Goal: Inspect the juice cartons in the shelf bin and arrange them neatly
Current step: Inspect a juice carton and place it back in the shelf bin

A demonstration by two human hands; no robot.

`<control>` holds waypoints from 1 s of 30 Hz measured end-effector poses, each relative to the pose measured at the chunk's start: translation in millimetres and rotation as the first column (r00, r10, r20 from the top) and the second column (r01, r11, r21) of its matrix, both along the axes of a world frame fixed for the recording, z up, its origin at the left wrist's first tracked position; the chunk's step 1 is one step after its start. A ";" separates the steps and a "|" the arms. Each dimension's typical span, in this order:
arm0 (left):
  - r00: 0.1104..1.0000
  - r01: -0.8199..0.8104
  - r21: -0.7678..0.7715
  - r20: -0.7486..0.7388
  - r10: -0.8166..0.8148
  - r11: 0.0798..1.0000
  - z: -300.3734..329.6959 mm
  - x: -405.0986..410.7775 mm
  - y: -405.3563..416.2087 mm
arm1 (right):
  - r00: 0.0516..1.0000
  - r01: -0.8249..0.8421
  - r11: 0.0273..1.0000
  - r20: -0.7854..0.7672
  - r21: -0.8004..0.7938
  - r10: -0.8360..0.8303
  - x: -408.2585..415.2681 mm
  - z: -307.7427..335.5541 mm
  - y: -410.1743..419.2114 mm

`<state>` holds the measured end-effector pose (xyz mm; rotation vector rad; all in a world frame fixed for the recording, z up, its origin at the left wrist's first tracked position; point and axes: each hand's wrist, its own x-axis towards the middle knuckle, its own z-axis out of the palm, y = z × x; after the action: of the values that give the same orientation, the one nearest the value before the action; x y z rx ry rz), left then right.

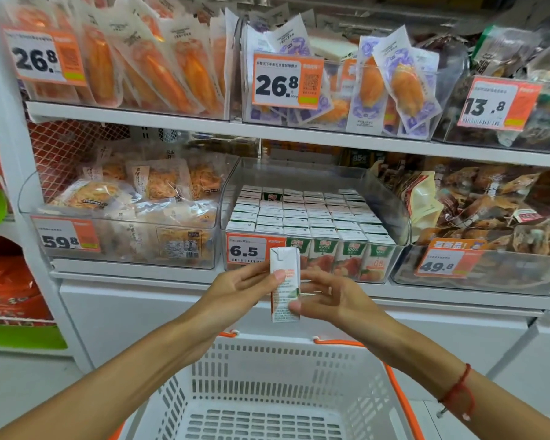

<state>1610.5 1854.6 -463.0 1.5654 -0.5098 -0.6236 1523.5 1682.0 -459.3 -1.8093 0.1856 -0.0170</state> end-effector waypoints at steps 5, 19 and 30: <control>0.985 -0.173 -0.017 -0.002 0.173 0.985 -6.0 -2.5 -1.8 | 0.965 0.262 0.945 0.063 -0.194 -0.254 2.8 -5.1 5.4; 0.998 -0.020 -0.081 0.058 0.025 0.997 3.8 11.5 4.3 | 0.999 -0.010 0.997 -0.034 -0.079 0.008 -1.2 5.9 -3.2; 0.997 -0.062 -0.037 -0.055 0.060 0.997 -4.5 6.1 -3.8 | 0.940 0.340 0.877 0.154 -0.338 -0.305 0.5 1.0 12.9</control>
<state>1616.6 1850.8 -467.5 1.5187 -0.4298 -0.6042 1524.0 1694.9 -458.2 -2.1186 0.4395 -0.4002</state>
